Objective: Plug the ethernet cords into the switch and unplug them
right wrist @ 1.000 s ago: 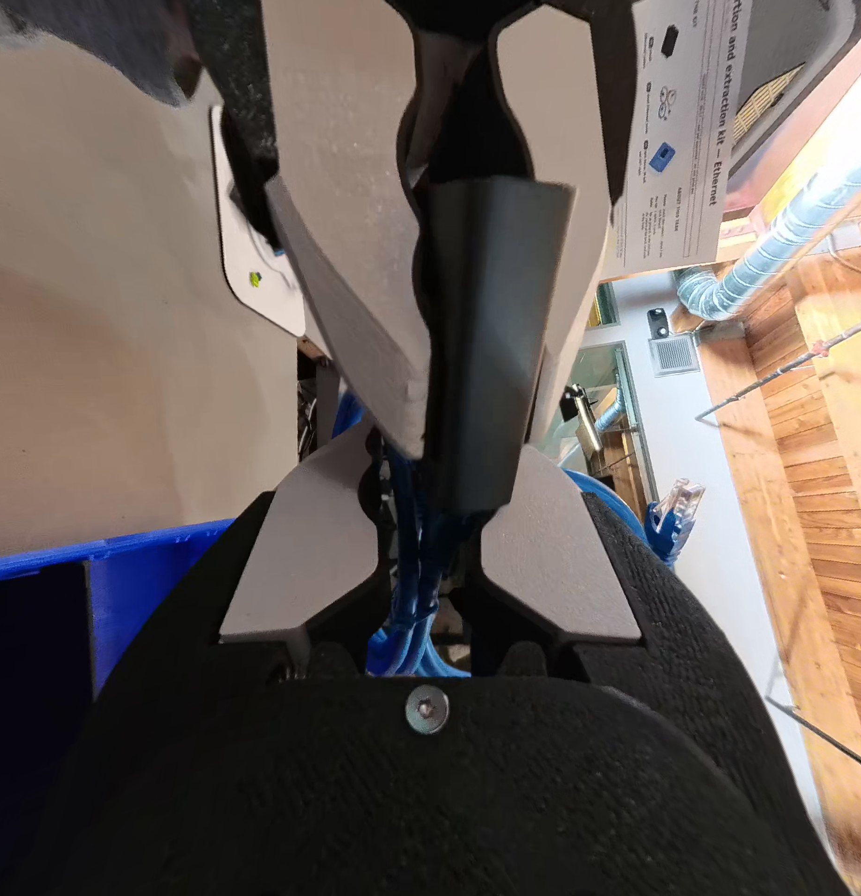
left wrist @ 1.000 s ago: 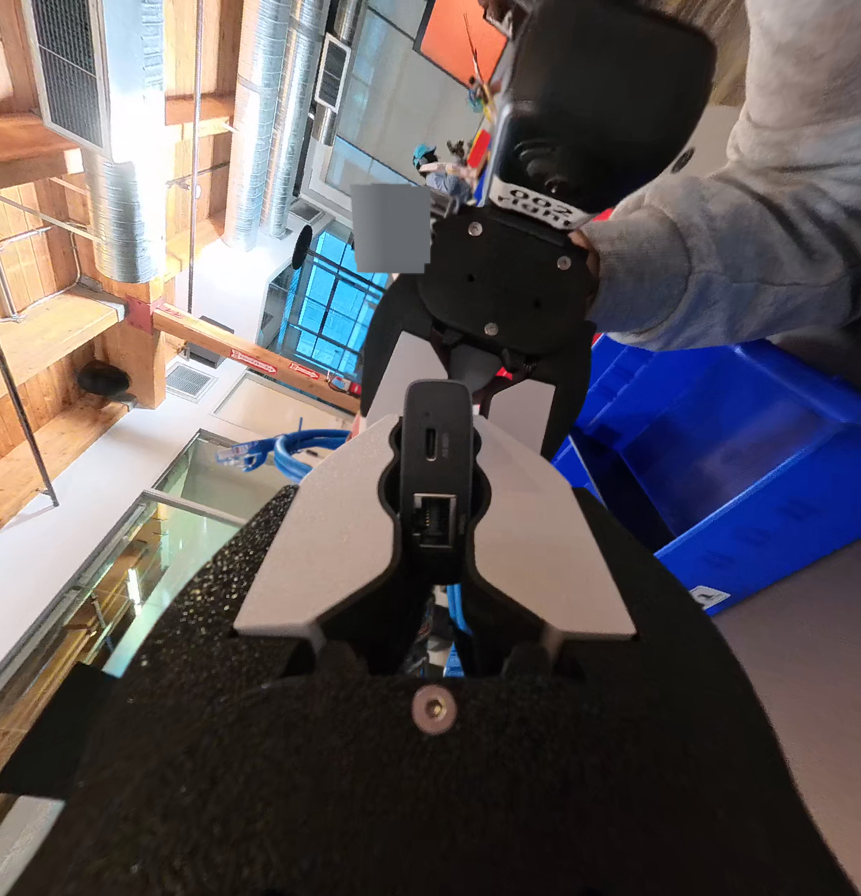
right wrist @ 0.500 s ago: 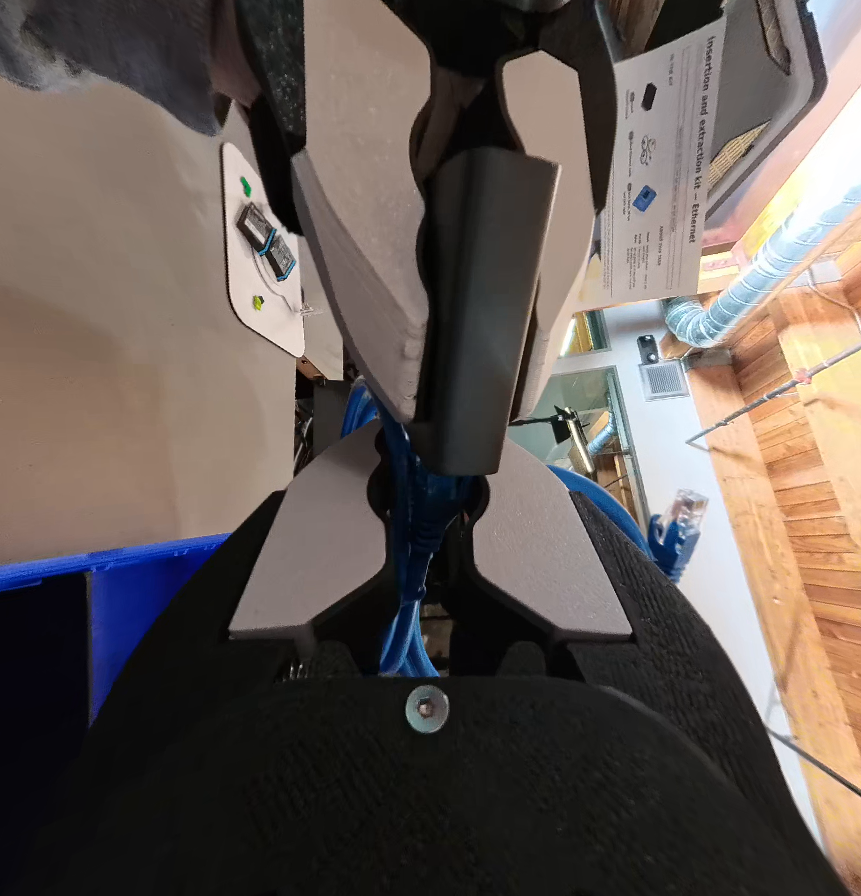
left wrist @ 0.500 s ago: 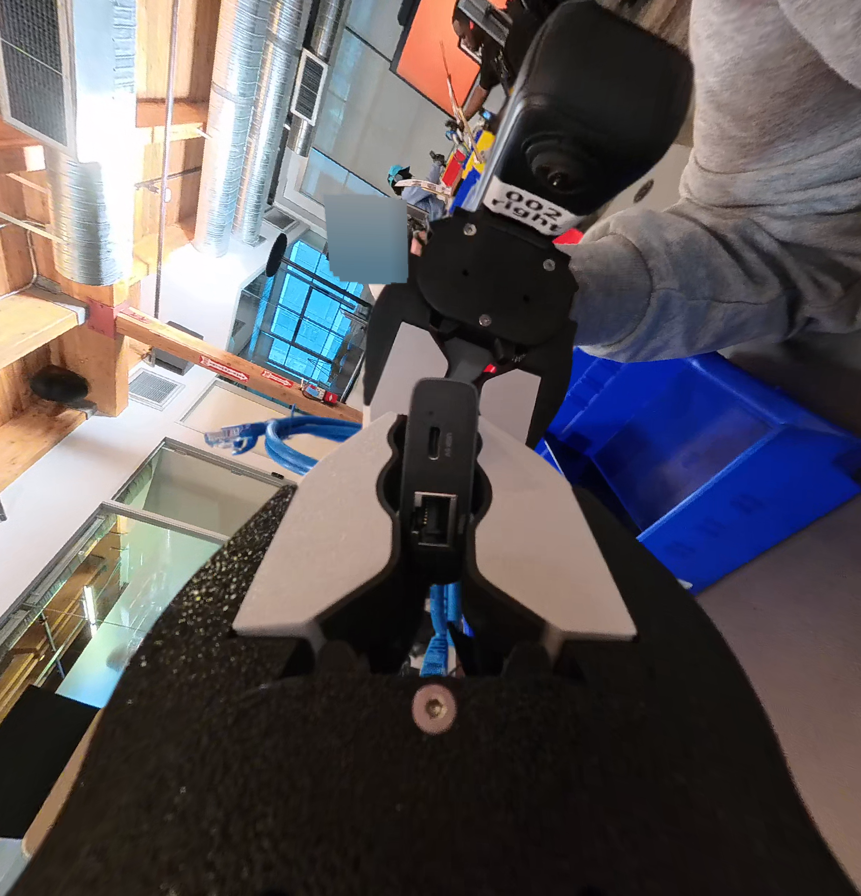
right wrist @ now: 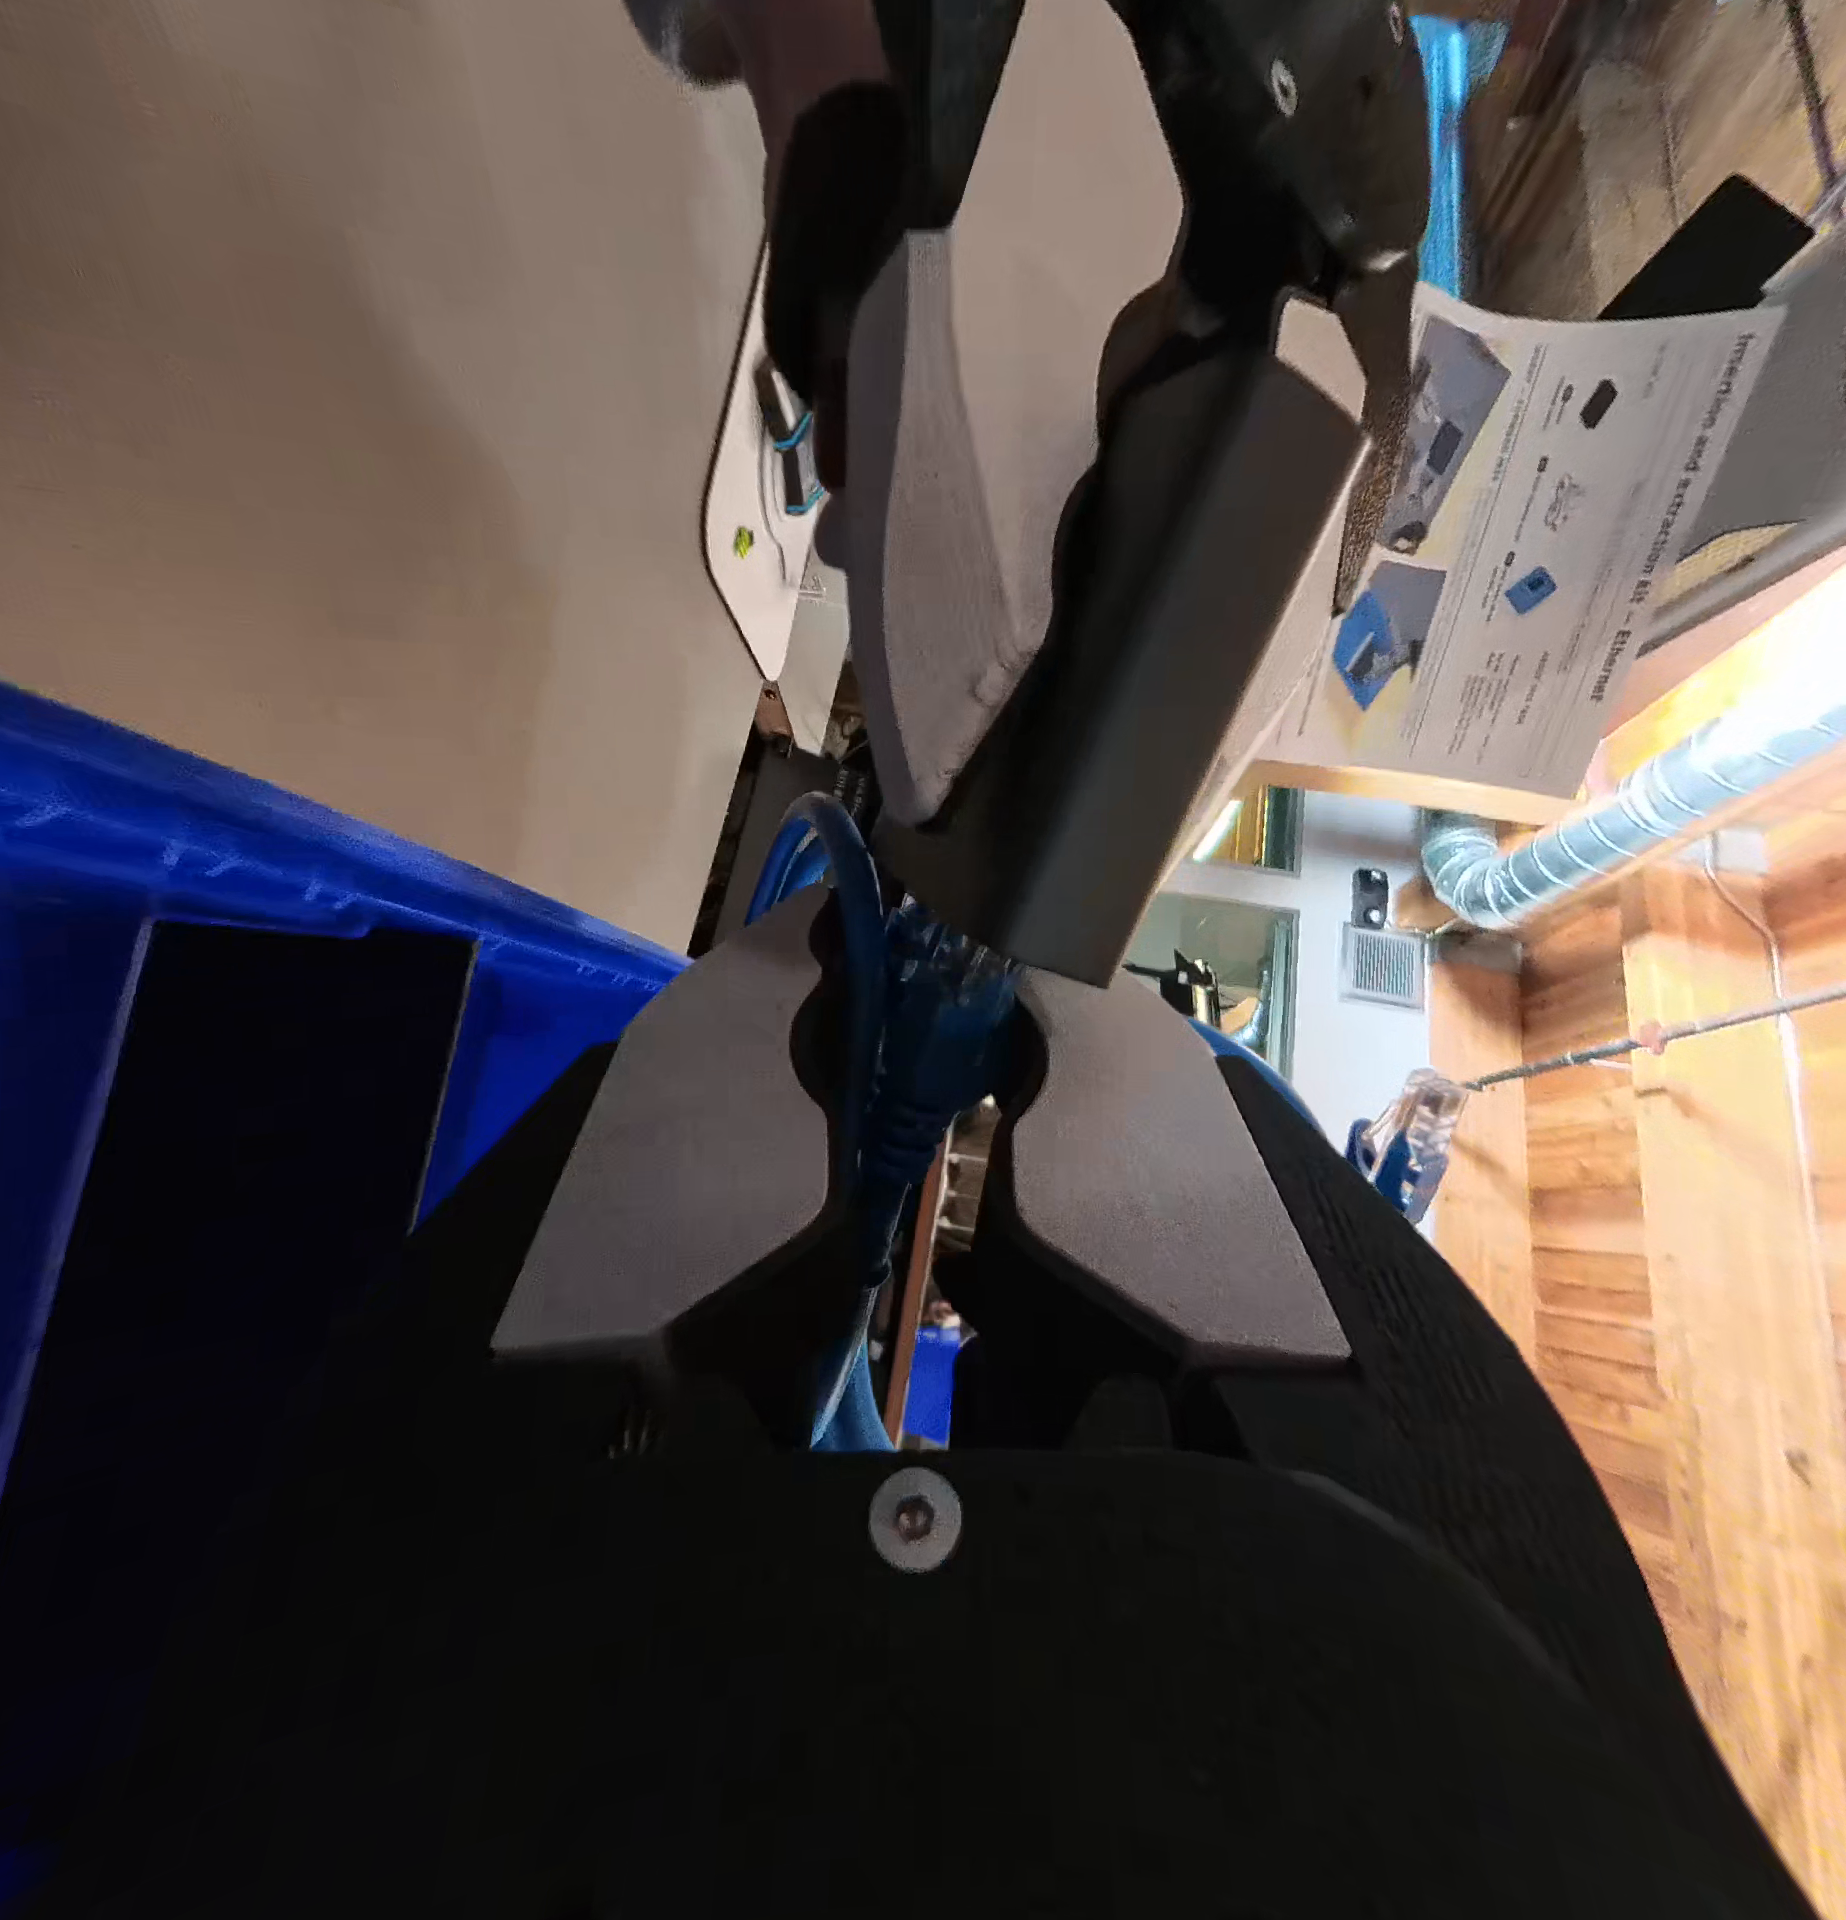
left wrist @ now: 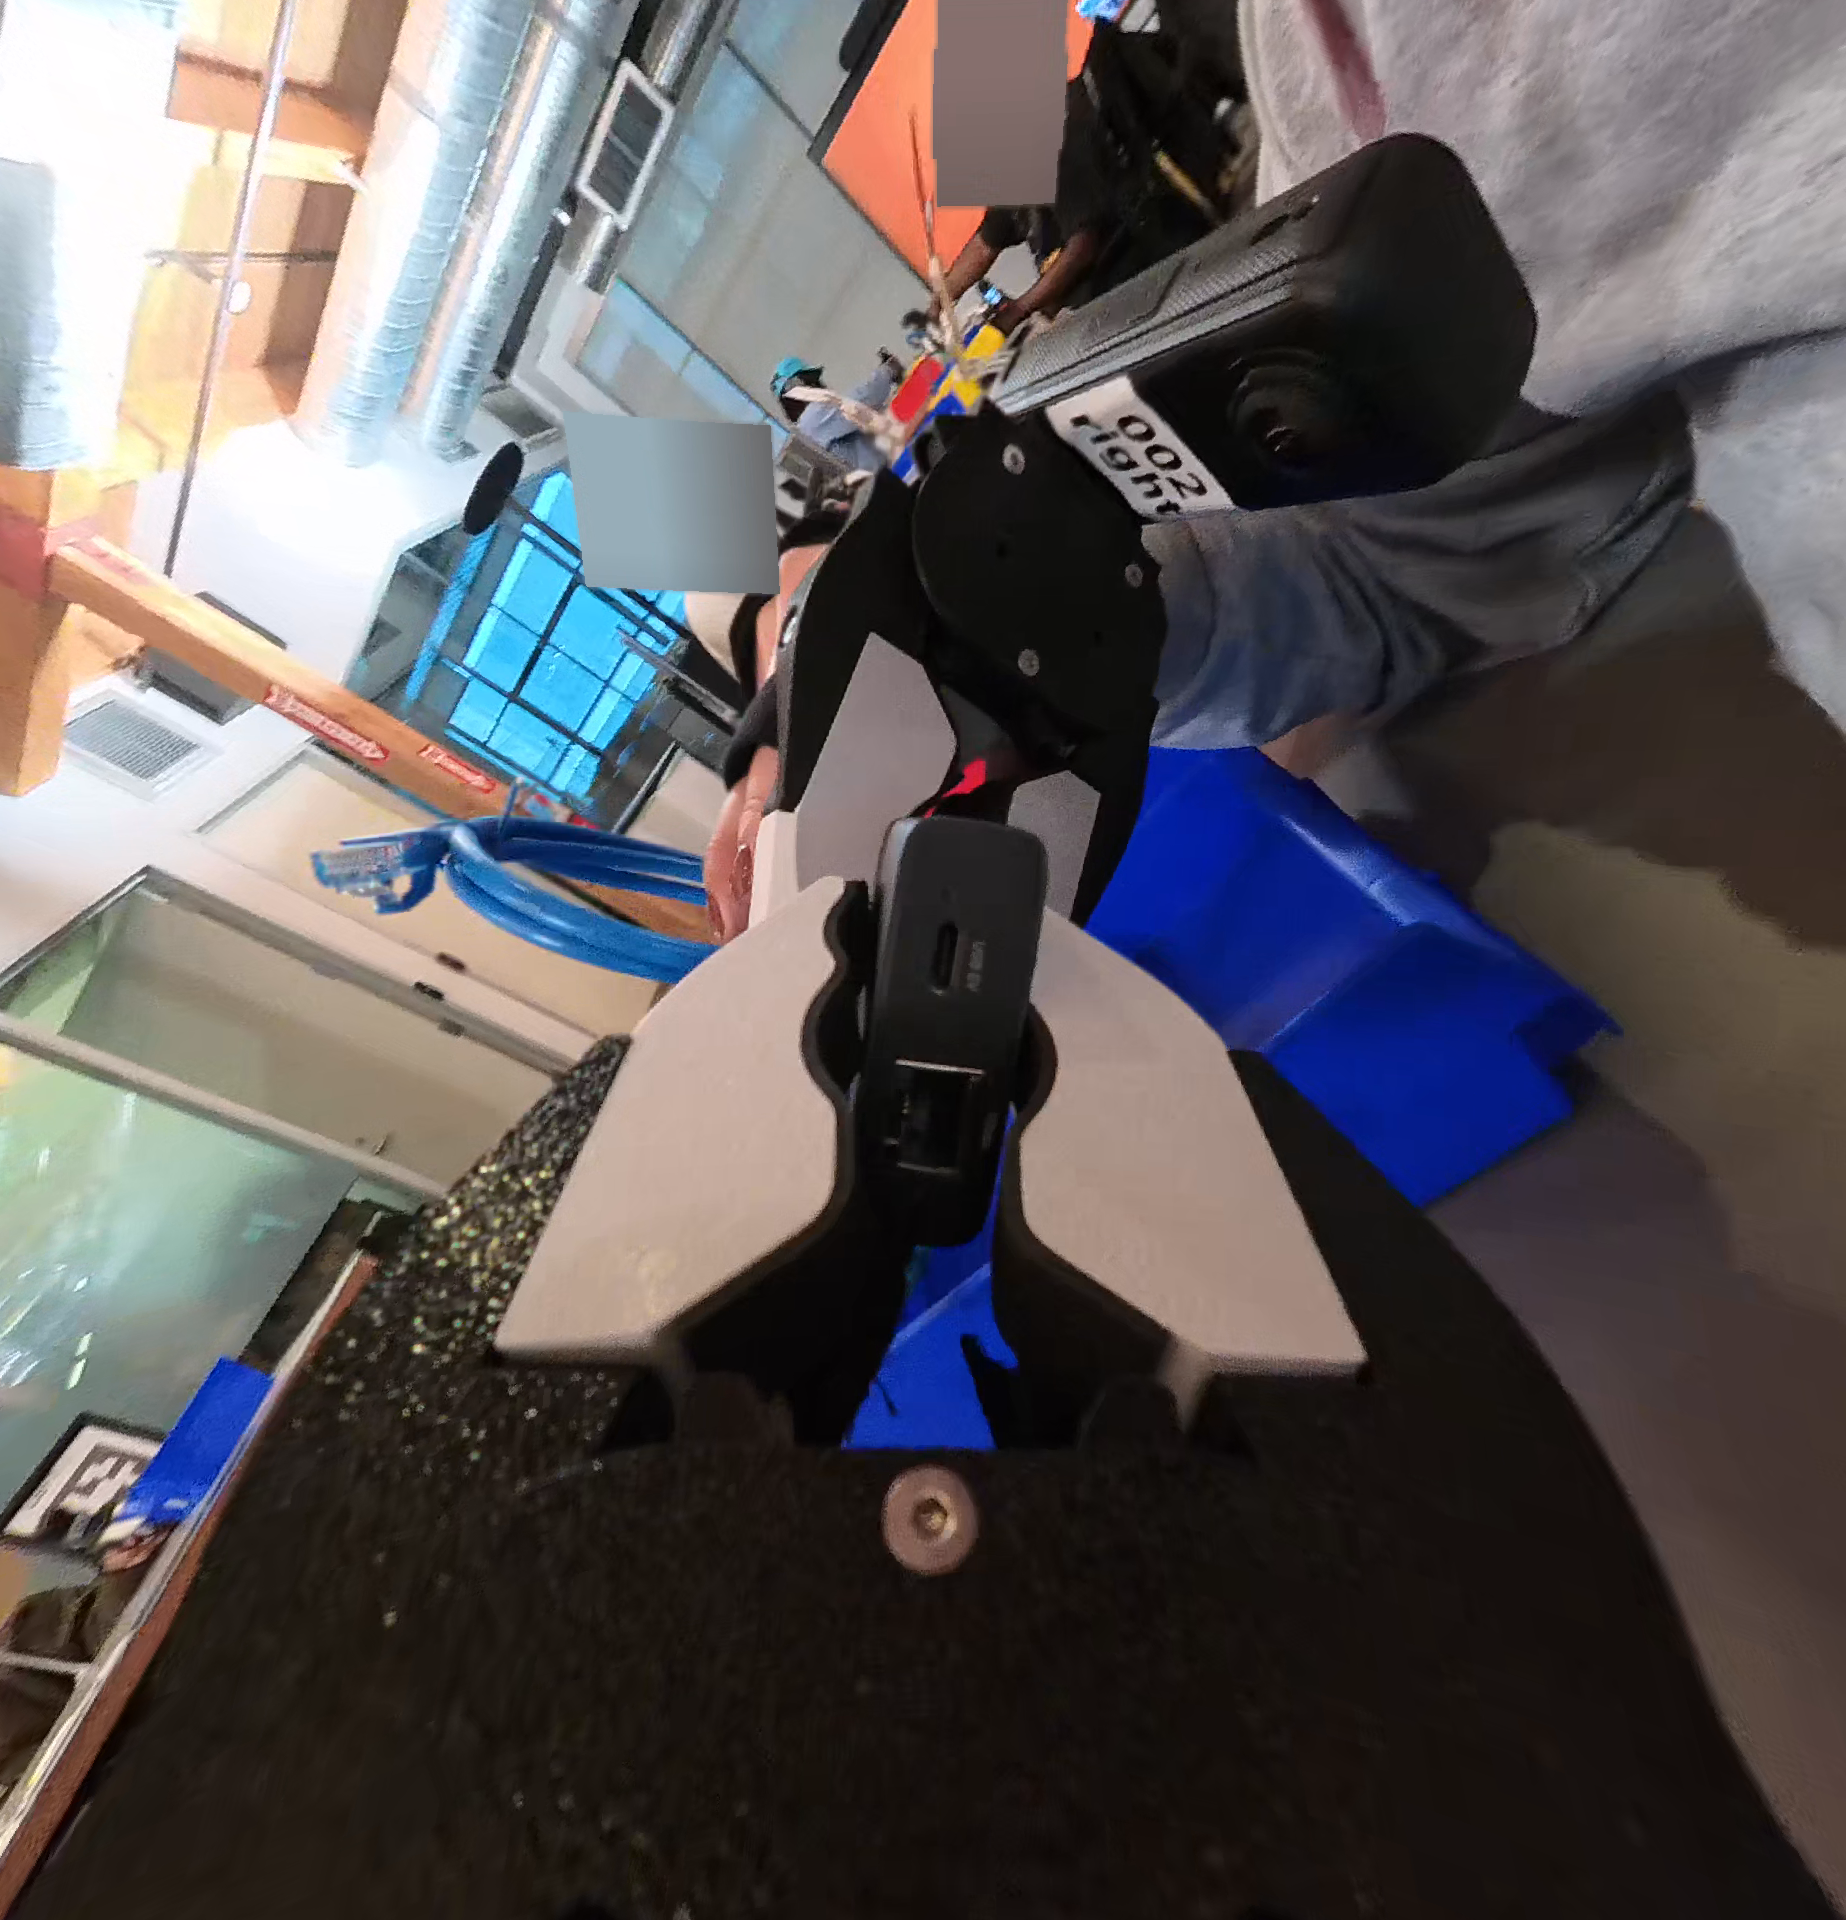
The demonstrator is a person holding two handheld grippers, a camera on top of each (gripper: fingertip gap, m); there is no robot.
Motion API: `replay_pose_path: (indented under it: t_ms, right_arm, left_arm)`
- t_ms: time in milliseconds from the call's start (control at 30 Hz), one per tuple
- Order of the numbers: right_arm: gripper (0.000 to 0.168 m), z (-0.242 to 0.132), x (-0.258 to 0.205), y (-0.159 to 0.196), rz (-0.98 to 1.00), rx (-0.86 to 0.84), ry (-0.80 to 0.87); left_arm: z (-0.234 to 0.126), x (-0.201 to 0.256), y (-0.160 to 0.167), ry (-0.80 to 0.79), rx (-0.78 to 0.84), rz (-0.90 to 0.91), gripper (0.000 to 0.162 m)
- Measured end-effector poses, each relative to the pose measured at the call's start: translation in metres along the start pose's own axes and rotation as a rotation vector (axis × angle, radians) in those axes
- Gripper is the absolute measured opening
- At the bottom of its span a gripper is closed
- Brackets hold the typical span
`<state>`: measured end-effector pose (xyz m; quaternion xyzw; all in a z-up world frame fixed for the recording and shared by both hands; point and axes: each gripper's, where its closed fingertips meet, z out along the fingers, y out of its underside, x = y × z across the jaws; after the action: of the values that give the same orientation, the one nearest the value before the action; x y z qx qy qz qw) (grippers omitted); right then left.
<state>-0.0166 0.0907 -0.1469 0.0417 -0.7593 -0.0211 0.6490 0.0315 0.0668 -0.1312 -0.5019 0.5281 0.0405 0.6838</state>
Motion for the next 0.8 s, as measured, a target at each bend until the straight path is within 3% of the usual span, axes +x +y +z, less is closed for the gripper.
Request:
replay_pose_path:
  t_ms: [267,533,800]
  right_arm:
    - [0.024,-0.014,-0.021,0.005,0.031,0.069,-0.072]
    - [0.024,-0.019,-0.022,-0.001,0.075,0.182,-0.074]
    - [0.025,-0.023,-0.016,0.0,0.047,0.222,-0.026]
  left_arm:
    - [0.015,0.012,0.006,-0.063,0.022,-0.042,0.022]
    - [0.015,0.016,0.004,-0.089,-0.03,0.125,0.022]
    - [0.016,0.012,0.002,-0.133,-0.01,0.12,0.021]
